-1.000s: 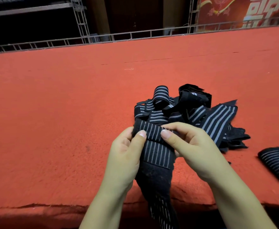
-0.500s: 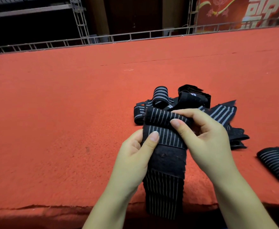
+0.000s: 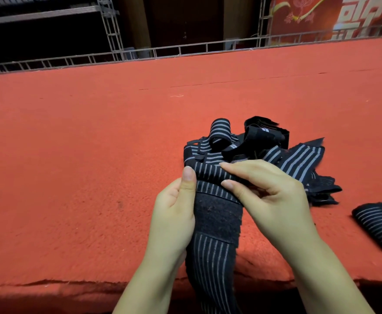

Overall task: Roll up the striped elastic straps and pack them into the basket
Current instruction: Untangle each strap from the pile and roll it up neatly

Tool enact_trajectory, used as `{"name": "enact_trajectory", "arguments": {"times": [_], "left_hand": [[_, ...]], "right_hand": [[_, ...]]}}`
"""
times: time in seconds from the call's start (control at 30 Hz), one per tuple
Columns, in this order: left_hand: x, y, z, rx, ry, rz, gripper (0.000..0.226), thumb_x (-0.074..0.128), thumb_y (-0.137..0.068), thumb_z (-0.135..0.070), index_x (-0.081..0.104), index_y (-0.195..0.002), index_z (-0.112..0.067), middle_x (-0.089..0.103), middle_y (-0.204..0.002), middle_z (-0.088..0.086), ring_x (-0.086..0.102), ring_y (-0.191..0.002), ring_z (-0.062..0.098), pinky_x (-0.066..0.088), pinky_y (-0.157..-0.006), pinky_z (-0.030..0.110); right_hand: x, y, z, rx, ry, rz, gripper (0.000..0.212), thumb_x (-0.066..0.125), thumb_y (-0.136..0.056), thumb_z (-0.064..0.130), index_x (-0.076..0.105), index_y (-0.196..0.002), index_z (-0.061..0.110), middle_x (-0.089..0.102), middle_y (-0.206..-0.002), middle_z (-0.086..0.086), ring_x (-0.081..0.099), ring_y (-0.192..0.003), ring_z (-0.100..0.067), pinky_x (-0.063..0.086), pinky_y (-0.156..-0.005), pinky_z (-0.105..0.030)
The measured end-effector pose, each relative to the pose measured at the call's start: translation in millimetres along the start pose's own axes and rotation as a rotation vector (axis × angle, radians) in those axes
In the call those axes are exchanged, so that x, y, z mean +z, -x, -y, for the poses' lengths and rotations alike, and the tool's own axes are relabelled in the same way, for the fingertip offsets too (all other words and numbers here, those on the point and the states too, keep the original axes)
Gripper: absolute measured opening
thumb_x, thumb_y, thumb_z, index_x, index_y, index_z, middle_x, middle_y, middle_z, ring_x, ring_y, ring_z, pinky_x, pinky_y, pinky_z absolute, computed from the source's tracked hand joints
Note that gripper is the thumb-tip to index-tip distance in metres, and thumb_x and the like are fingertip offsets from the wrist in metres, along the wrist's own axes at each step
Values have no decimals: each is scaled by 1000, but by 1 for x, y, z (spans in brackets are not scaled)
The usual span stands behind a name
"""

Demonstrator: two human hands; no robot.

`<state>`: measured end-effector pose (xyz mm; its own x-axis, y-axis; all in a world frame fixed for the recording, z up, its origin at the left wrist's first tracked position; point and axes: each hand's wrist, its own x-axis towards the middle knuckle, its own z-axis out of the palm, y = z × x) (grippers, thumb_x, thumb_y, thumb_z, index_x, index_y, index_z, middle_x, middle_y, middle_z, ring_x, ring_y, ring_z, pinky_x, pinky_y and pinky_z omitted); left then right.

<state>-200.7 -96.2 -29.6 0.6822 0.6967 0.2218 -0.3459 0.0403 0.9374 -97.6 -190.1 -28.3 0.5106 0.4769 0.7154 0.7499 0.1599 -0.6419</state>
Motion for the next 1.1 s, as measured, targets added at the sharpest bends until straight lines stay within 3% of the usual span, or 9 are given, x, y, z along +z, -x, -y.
{"name": "enact_trajectory", "arguments": {"times": [0.1,0.2,0.33,0.43,0.53,0.67,0.83,0.93,1.1], "left_hand": [[1,-2,-4,4,-65,-44,43,49,-79,-50,72,-63,-18,70,-65,-3,62,-58,3,46,-52,15],[1,-2,-4,-7,-58,-66,42,51,-84,-44,69,-57,-17,65,-58,-5,57,-52,2,43,-48,15],[-1,-2,2,8,-56,-38,31,50,-99,-20,67,-74,-12,70,-65,-3,63,-60,4,47,-54,17],[-5,-3,7,32,-93,9,25,51,-91,-27,69,-93,-11,75,-86,1,70,-81,11,53,-69,22],[-9,-2,10,35,-106,49,29,52,-88,-33,68,-100,-12,75,-97,7,70,-90,19,55,-78,32],[-6,0,9,-10,-9,97,34,50,-90,-30,63,-109,-5,74,-104,8,69,-97,16,54,-79,25],[1,3,18,-11,-120,97,53,65,-73,-51,62,-109,-12,74,-104,7,69,-98,18,53,-81,28],[8,5,19,4,-134,56,46,68,-70,-50,66,-99,-14,75,-96,4,70,-90,15,54,-78,29],[5,2,10,-31,-80,28,17,77,-79,-27,71,-81,-11,74,-77,8,67,-69,16,53,-61,28]], "right_hand": [[-1,0,1,-7,-34,49,28,71,-78,18,72,-105,23,69,-102,11,62,-100,0,44,-85,-10],[-4,-1,2,72,-133,135,26,70,-79,20,72,-103,29,69,-104,14,61,-107,-1,43,-81,-9],[-3,1,4,226,-310,191,29,62,-84,39,66,-112,35,68,-111,15,59,-112,0,41,-90,-10],[0,0,2,363,-317,211,33,61,-80,44,64,-113,40,68,-109,19,60,-107,4,45,-92,-15],[1,0,1,426,-349,256,24,63,-79,40,73,-98,29,73,-101,9,67,-98,-7,52,-90,-32],[0,-1,1,416,-442,116,17,67,-77,30,73,-91,24,74,-94,4,68,-89,-8,52,-79,-23],[1,-3,1,360,-312,-47,15,65,-79,32,70,-92,28,73,-93,12,67,-90,-5,51,-83,-26],[2,-1,3,333,-231,-71,13,65,-79,34,68,-91,33,71,-92,18,65,-90,0,49,-83,-19],[-2,-1,1,318,-191,-58,12,68,-79,33,69,-91,34,70,-93,21,65,-93,0,50,-81,-18]]}}
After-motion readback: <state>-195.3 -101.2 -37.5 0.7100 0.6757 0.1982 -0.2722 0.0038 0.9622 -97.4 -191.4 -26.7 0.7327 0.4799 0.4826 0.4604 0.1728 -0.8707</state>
